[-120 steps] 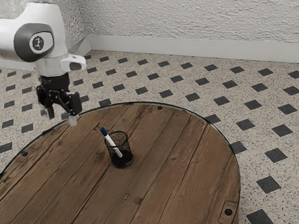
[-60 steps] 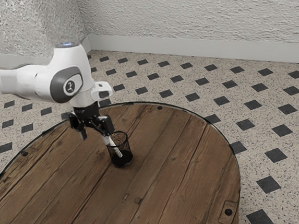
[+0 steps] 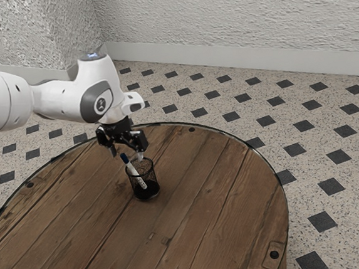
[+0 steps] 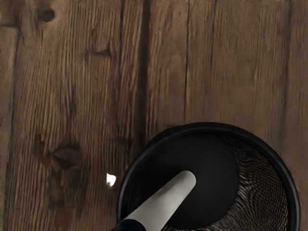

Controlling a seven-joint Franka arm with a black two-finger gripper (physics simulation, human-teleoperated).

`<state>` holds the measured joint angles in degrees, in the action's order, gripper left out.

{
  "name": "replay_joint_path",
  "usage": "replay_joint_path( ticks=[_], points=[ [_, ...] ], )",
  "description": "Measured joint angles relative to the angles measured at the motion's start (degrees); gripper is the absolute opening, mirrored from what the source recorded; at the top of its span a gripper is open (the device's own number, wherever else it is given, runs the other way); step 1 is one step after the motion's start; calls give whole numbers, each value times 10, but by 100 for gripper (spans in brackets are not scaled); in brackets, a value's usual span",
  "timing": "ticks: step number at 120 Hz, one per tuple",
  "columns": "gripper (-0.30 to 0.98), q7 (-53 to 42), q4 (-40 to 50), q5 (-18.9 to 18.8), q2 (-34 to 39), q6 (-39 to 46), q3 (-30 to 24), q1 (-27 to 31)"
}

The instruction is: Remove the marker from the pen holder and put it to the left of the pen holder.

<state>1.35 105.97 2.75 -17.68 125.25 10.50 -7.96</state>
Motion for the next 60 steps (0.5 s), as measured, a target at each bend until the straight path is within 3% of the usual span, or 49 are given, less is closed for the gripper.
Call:
replay_joint_path(
  ticks=[22, 43, 60],
  points=[
    [68, -10, -2, 15, -12, 8, 0, 7],
    [35, -20, -1, 19, -8, 11, 0, 7],
    [17, -27, 2, 21, -6, 12, 1, 7]
  ],
)
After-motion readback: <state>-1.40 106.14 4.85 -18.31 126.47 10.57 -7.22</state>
